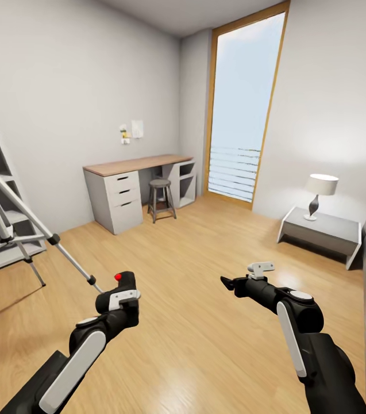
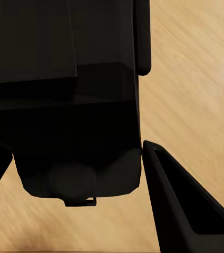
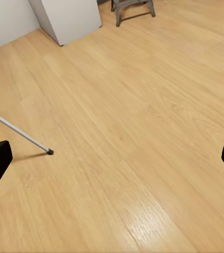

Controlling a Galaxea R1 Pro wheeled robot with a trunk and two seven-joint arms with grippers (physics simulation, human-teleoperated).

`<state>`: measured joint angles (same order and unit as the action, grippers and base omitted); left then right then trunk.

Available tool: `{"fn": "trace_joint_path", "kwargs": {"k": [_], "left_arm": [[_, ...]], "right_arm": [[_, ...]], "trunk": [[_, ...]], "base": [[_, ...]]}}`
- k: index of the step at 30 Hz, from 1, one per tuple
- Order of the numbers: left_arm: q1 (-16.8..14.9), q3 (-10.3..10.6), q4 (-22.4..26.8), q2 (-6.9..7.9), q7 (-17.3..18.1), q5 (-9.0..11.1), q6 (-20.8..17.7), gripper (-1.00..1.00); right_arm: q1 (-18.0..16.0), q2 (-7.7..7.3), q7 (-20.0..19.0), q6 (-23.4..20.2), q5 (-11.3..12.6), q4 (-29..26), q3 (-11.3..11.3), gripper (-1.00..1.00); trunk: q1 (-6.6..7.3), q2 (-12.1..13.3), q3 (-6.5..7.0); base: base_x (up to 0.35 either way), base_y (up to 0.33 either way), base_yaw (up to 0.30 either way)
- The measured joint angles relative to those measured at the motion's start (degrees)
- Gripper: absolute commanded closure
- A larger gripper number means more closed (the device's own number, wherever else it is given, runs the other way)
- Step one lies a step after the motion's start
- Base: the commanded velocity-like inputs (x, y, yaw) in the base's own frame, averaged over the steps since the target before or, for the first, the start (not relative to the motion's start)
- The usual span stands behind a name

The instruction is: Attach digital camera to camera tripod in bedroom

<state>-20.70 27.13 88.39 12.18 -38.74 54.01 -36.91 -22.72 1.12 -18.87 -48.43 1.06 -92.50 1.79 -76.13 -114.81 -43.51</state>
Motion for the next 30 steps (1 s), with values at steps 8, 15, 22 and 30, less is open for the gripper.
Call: {"fn": "trace_joint_path", "kwargs": {"k": [8, 15, 22, 30], "left_arm": [[-3.0, -1.6, -1.9, 0.50, 7.7, -0.5, -7.2, 1.00], [-9.4, -3.5, -6.5, 1.47, 18.0, -0.6, -10.8, 1.00], [-10.8, -3.9, -9.9, 2.32, 22.2, -0.8, -11.4, 1.00], [-10.4, -4.1, -11.0, 3.12, 22.6, -1.5, -11.6, 1.00]], "right_arm": [[0.0, 0.07, 0.0, -0.1, 0.0, 0.0, -0.6, -1.00], [0.0, -0.14, -0.2, -0.7, 0.0, 0.0, -2.1, -1.00], [-0.4, -0.28, -0.2, -3.0, 0.0, 0.0, -2.5, -1.00], [-0.3, -0.34, -0.2, -3.6, 0.0, 0.0, -2.5, -1.00]], "trunk": [[1.76, 3.2, 0.75], [3.30, 6.0, 1.40], [4.83, 8.8, 2.07], [6.59, 12.0, 2.95]], "base": [[0.000, 0.000, 0.000], [0.000, 0.000, 0.000], [0.000, 0.000, -0.056], [0.000, 0.000, -0.154]]}}
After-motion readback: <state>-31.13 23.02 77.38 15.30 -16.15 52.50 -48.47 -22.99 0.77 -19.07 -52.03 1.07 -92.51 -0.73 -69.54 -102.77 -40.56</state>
